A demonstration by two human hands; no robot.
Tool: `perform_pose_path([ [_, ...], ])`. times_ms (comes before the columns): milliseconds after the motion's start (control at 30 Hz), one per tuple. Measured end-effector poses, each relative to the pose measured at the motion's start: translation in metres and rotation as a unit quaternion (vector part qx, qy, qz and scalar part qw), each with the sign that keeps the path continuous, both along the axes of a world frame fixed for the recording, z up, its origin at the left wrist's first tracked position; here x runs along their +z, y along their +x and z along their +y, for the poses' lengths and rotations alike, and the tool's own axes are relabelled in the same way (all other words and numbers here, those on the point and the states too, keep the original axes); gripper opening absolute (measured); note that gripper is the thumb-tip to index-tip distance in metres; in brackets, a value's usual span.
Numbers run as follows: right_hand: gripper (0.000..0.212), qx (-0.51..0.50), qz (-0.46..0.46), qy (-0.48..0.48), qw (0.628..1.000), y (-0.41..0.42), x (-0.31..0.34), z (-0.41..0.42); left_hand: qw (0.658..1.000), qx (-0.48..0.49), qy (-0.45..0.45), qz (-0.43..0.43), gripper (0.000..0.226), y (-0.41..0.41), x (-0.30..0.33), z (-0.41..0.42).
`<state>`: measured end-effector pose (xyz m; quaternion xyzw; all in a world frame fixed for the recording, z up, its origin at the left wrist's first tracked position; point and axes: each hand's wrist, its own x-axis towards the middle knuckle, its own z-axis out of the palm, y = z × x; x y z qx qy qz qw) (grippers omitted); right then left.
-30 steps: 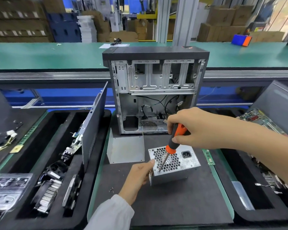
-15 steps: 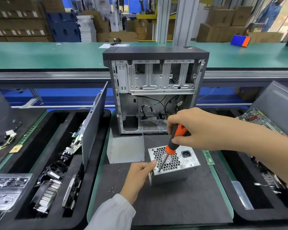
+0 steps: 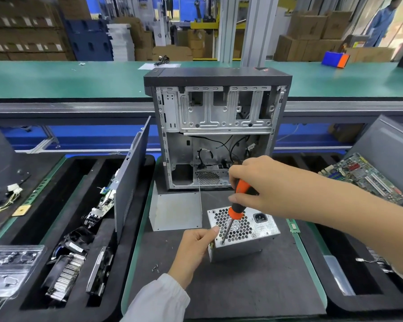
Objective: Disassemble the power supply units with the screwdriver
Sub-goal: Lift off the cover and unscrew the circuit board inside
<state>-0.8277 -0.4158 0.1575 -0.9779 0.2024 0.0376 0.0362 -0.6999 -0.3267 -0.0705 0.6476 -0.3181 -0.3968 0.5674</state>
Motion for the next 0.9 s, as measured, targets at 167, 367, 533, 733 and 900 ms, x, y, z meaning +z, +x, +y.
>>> perform_pose_path([
  [167,0.058,-0.013,0.022,-0.218,0.976,0.009,-0.004,0.015,1.0,-0.005,-0.006,0.013,0.06,0.0,-0.002,-0.002],
  [367,0.029,0.101,0.048,-0.2,0.973,0.01,-0.001,0.007,1.0,-0.006,0.004,0.023,0.06,-0.001,-0.002,-0.001],
  [533,0.025,0.206,0.099,0.036,0.973,0.011,0.015,-0.001,1.0,-0.012,0.011,0.013,0.058,0.0,0.0,0.001],
  [733,0.068,-0.004,0.006,0.057,0.998,0.019,0.01,0.0,1.0,-0.009,0.013,0.005,0.059,0.0,0.001,0.0],
  [900,0.059,-0.057,0.014,-0.177,0.982,0.026,0.004,0.005,1.0,-0.002,0.03,-0.003,0.058,-0.001,0.001,0.0],
])
